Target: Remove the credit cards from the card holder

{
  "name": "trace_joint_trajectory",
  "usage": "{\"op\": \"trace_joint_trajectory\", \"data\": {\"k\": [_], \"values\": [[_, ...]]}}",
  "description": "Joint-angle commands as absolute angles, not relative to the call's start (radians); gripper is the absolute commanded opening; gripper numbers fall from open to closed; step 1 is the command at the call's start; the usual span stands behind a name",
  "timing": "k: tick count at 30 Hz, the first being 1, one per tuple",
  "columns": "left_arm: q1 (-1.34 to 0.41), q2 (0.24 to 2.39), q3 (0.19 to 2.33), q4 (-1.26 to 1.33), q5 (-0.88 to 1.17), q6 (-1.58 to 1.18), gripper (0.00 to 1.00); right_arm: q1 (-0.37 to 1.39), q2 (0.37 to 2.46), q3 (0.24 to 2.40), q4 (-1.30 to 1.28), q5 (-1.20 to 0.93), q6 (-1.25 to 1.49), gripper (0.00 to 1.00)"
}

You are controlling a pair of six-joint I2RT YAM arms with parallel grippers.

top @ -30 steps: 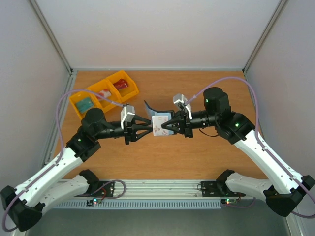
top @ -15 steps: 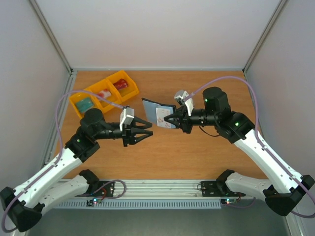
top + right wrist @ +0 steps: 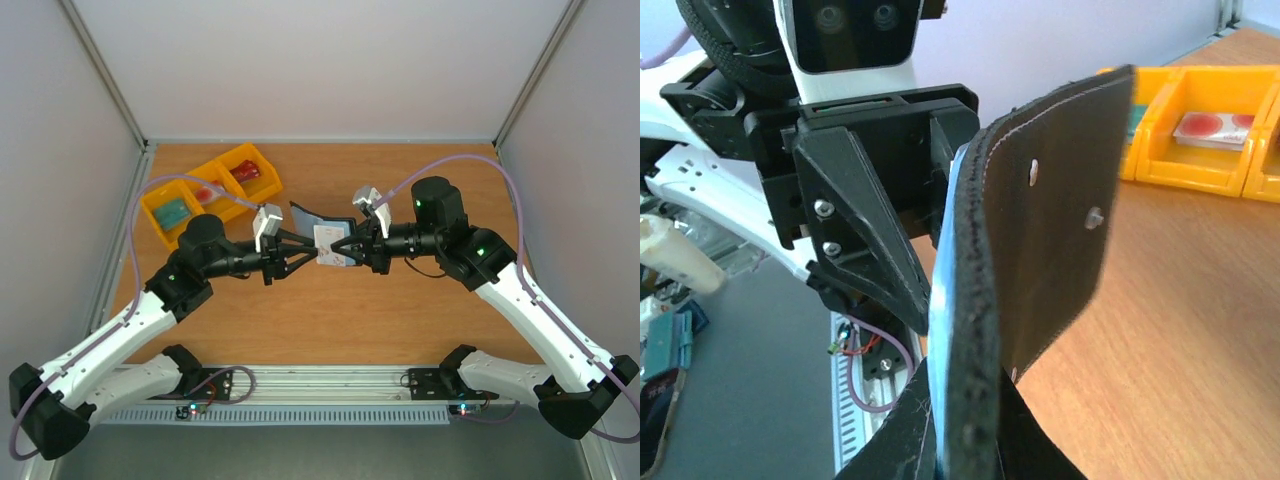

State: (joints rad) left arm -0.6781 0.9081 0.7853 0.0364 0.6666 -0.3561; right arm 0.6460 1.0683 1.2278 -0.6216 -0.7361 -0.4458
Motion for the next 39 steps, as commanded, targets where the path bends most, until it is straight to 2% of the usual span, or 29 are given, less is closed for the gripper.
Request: {"op": "trace_joint_trajectory", "data": {"k": [1,7,10,12,13,14,23,34,36,39], "values": [[-0.702,0.923,0.827,0.103,0.673,-0.333,0.30,0.648,1.057,1.256,-0.598,-0.780,-0.456,0.01],[-0.715,0.924,0.814,0.122,0.719,-0.334,0.29,0.649,1.059,1.252,-0.590,-0.787,-0.456,0.01],[-0.729,0.928,0.818,0.142,0.754,-0.334,0.26,0.649,1.066,1.252,-0.586,-0.792,-0.456,0.01],[-0.732,0.929,0.819,0.146,0.756,-0.334,0.17,0.649,1.069,1.252,-0.585,-0.798,-0.456,0.01],[-0.732,0.927,0.818,0.146,0.749,-0.334,0.06,0.649,1.068,1.250,-0.581,-0.803,-0.456,0.01],[-0.732,0.923,0.816,0.146,0.738,-0.336,0.01,0.648,1.066,1.248,-0.579,-0.808,-0.457,0.01],[-0.726,0.867,0.775,0.137,0.734,-0.372,0.00,0.642,1.028,1.235,-0.633,-0.833,-0.516,0.02],[-0.704,0.842,0.766,0.149,0.770,-0.383,0.00,0.627,1.021,1.226,-0.662,-0.930,-0.528,0.23],[-0.700,0.839,0.764,0.150,0.772,-0.383,0.00,0.622,1.020,1.227,-0.663,-0.928,-0.527,0.20],[-0.699,0.839,0.761,0.154,0.779,-0.383,0.00,0.621,1.026,1.231,-0.656,-0.914,-0.515,0.08]]}}
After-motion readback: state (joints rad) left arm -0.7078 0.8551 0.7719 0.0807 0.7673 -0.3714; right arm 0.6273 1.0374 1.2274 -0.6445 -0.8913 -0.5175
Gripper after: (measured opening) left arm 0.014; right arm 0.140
